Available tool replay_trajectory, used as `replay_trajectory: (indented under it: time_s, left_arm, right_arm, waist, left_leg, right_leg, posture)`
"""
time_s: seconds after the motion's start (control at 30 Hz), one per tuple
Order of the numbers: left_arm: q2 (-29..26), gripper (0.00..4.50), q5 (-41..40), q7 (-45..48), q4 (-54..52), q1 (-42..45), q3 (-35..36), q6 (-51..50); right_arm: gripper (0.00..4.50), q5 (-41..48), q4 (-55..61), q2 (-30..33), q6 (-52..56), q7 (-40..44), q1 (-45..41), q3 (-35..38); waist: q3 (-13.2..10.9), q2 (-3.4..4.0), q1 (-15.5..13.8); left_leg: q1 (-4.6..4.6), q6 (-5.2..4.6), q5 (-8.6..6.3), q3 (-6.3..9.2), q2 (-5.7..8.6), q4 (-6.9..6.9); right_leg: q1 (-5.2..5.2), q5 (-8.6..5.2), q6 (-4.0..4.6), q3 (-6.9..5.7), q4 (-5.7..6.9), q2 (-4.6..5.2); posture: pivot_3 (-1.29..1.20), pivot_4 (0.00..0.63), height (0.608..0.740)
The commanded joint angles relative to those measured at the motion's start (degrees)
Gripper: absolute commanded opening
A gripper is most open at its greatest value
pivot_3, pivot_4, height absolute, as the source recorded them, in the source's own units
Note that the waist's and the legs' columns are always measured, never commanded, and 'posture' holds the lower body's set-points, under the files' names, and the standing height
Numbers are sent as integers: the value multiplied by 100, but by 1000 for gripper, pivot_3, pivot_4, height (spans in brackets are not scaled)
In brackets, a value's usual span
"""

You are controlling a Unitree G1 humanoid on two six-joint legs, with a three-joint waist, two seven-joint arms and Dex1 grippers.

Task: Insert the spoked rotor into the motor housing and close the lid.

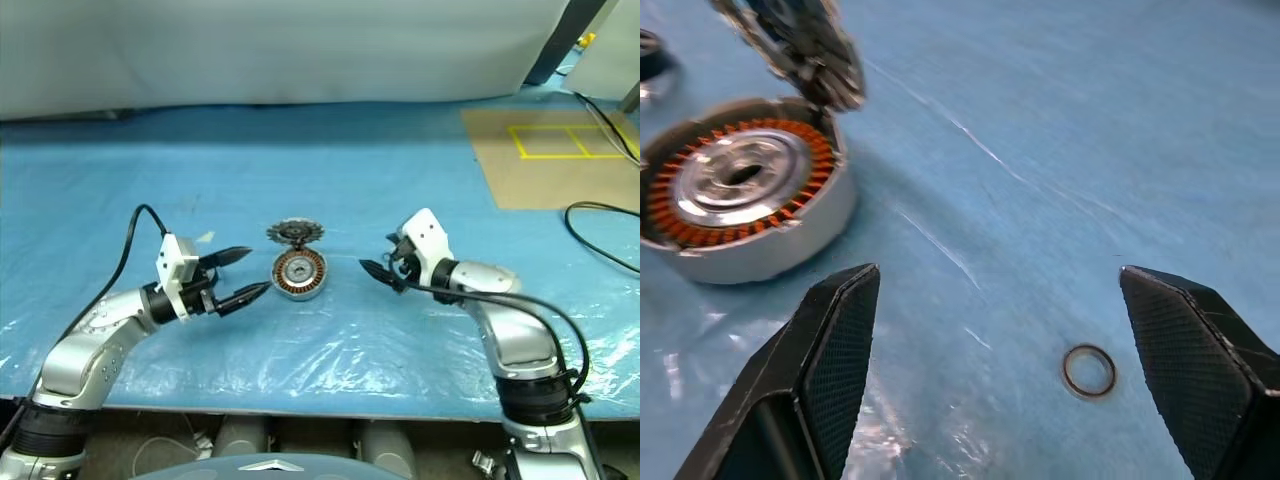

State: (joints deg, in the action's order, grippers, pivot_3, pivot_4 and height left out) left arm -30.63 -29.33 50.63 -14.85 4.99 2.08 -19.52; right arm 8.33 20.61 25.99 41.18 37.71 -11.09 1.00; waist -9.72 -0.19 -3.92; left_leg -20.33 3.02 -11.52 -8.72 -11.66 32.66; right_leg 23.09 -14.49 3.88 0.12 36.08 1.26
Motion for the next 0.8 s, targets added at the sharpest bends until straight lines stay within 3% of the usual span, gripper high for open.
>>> replay_trajectory:
  time_s: [0.03,0.37,0.8]
  left_arm:
    - [-54,4500,-43,109,124,275,48,6]
    - [36,4500,34,187,195,370,-105,32]
    - [118,4500,91,112,120,207,-194,72]
  right_arm:
    - [4033,-204,-38,-164,-413,-556,168,41]
    - [4033,-362,-1422,-216,-1259,-1005,304,-11]
    - [4033,-347,-1518,-370,-1385,-865,303,-511]
  waist:
    - [0,0,0]
    - [1,1,10]
    - [2,-1,23]
  left_leg:
    - [1,0,0,0,-1,-6]
    - [-4,1,0,3,30,-47]
    - [35,-1,1,2,10,-43]
  right_leg:
    - [-8,5,-8,-1,-18,0]
    - [-10,26,-39,-6,-51,3]
    - [-53,11,-16,-3,-54,5]
  posture:
    - [0,150,740]
    - [0,150,740]
    - [0,150,740]
